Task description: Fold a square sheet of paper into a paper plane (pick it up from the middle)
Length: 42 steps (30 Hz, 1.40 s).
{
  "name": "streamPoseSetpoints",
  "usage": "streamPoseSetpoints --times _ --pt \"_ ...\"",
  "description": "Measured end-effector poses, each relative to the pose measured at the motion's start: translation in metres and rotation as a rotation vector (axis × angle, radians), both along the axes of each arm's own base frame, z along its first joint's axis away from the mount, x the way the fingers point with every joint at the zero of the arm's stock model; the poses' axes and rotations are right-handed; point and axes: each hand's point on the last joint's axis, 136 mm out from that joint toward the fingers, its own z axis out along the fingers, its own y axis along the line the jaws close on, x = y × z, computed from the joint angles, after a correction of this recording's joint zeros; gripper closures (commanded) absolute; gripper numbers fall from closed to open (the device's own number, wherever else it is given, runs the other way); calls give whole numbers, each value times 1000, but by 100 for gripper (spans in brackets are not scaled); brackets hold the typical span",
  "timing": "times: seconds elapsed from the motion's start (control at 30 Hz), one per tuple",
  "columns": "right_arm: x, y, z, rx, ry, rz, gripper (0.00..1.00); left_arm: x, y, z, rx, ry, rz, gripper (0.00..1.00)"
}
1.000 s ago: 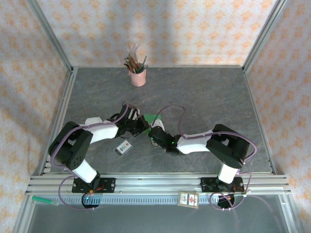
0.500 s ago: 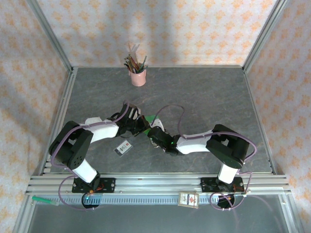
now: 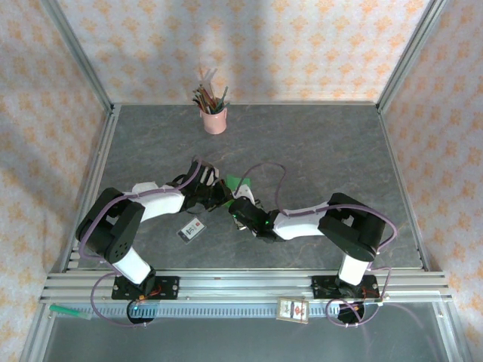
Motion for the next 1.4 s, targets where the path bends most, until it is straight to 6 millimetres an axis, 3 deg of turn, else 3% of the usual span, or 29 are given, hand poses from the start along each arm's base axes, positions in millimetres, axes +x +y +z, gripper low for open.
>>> streamPoseSetpoints --times 0.17,0.43,0.7,0.93,1.4 --pt "-4 -7 -5 -6 7 5 100 5 5 9 28 -35 -4 68" --pt "-7 -21 1 112 54 34 100 6 20 57 -10 -162 48 76" --pt "-18 -21 8 255 95 78 100 -20 18 38 -26 -109 48 94" --pt "-20 -13 14 316 100 98 100 -20 3 40 -61 -129 19 97" --pt "-21 -13 14 342 99 90 100 -15 -4 14 -39 -75 -3 98"
